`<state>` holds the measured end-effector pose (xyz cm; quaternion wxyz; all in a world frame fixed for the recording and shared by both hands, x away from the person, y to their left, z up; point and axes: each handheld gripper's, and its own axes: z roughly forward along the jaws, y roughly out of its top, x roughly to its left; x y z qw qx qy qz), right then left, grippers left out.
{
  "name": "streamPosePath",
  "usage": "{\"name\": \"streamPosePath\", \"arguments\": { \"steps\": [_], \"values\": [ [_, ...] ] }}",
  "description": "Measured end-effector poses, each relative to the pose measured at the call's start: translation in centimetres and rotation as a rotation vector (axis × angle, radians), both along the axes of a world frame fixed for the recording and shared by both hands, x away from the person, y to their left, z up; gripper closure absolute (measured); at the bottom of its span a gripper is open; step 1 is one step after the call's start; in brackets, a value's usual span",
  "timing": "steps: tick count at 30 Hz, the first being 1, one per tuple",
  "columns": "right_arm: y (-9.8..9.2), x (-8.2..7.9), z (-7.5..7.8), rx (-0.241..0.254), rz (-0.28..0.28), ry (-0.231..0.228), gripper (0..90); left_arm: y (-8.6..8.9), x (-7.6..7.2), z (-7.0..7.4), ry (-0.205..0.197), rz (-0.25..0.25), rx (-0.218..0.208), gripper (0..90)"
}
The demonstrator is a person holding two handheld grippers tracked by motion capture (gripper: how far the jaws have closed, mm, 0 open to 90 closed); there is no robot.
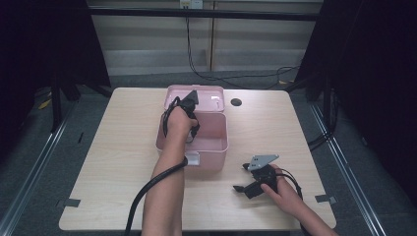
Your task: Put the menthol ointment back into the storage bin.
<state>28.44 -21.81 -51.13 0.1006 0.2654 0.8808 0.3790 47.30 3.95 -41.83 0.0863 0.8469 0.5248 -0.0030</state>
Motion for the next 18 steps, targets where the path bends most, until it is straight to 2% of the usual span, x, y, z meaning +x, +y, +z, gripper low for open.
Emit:
{"name": "streamPosePath", "arguments": {
  "steps": [9,13,18],
  "values": [
    [0.0,0.0,0.0,0.0,0.0,0.0,10.0,0.19,0.03,-0.48,-0.006,-0.005,0.005,49.8],
    [0.0,0.0,0.0,0.0,0.0,0.0,10.0,0.33,-0.01,-0.62,-0.011,0.014,-0.011,49.7],
    [0.0,0.0,0.0,0.0,0.0,0.0,10.0,0.45,0.05,-0.66,-0.013,0.004,-0.002,49.6]
  ]
}}
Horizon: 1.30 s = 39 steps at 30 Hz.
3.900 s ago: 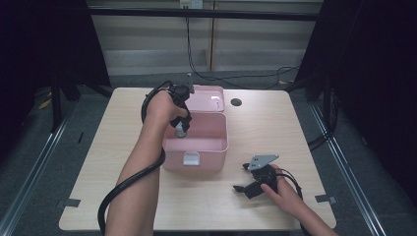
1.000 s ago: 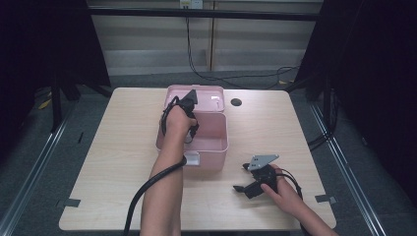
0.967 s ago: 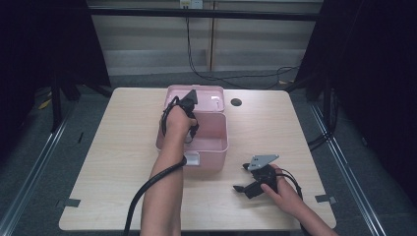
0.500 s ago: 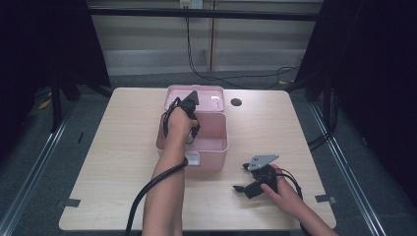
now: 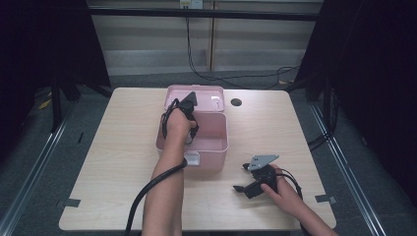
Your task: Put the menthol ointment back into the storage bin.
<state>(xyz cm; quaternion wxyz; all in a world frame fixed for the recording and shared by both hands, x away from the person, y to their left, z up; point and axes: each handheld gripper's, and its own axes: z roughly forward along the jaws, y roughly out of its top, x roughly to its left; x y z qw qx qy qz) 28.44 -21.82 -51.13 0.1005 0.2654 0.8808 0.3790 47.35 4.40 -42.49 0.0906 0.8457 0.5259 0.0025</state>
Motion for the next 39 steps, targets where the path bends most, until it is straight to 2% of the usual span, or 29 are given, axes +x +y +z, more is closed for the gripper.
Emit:
{"name": "streamPosePath", "arguments": {
  "steps": [13,23,25,32,39],
  "values": [
    [0.0,0.0,0.0,0.0,0.0,0.0,10.0,0.0,0.1,0.2,-0.028,0.003,-0.003,48.7],
    [0.0,0.0,0.0,0.0,0.0,0.0,10.0,0.0,0.0,0.4,-0.013,0.002,0.01,47.0],
    [0.0,0.0,0.0,0.0,0.0,0.0,10.0,0.1,0.0,0.5,-0.016,-0.001,0.018,45.6],
    [0.0,0.0,0.0,0.0,0.0,0.0,10.0,0.3,-0.2,0.9,-0.008,0.01,0.008,40.6],
    [0.0,0.0,0.0,0.0,0.0,0.0,9.9,0.5,-0.5,1.4,-0.003,-0.004,0.009,32.7]
  ]
}}
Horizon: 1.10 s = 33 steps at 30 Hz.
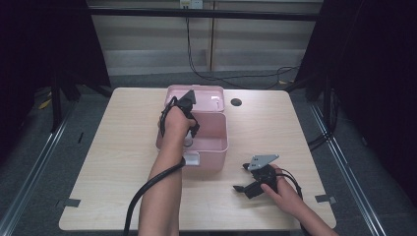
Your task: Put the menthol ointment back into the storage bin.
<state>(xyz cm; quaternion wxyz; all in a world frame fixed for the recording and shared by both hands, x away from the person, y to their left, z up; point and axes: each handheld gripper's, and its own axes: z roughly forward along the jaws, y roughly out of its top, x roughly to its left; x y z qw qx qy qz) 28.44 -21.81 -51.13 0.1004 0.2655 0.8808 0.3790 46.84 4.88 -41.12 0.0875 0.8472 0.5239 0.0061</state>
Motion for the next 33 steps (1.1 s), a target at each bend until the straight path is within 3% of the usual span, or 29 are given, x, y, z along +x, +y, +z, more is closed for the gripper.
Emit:
{"name": "streamPosePath", "arguments": {
  "steps": [18,33],
  "values": [
    [0.0,0.0,0.0,0.0,0.0,-0.001,10.0,0.6,-1.1,1.4,0.006,-0.058,-0.013,23.7],
    [0.0,0.0,0.0,-0.001,0.0,-0.001,10.0,1.3,-2.1,3.0,-0.002,-0.086,-0.036,23.0]
  ]
}}
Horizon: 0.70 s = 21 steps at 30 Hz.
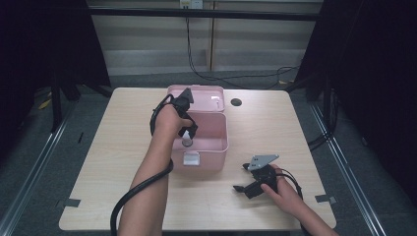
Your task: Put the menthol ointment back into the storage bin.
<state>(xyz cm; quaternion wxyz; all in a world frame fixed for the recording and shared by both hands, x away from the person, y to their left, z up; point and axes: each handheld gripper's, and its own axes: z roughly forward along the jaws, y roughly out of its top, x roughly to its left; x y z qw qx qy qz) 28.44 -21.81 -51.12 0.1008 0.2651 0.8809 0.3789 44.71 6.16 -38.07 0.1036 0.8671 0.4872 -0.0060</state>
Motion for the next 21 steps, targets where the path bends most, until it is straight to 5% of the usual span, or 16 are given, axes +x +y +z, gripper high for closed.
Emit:
{"name": "streamPosePath", "arguments": {
  "steps": [21],
  "values": [
    [0.0,0.0,0.0,0.001,0.0,0.004,10.0,2.7,-1.4,3.5,-0.009,0.002,-0.026,22.9]
  ]
}}
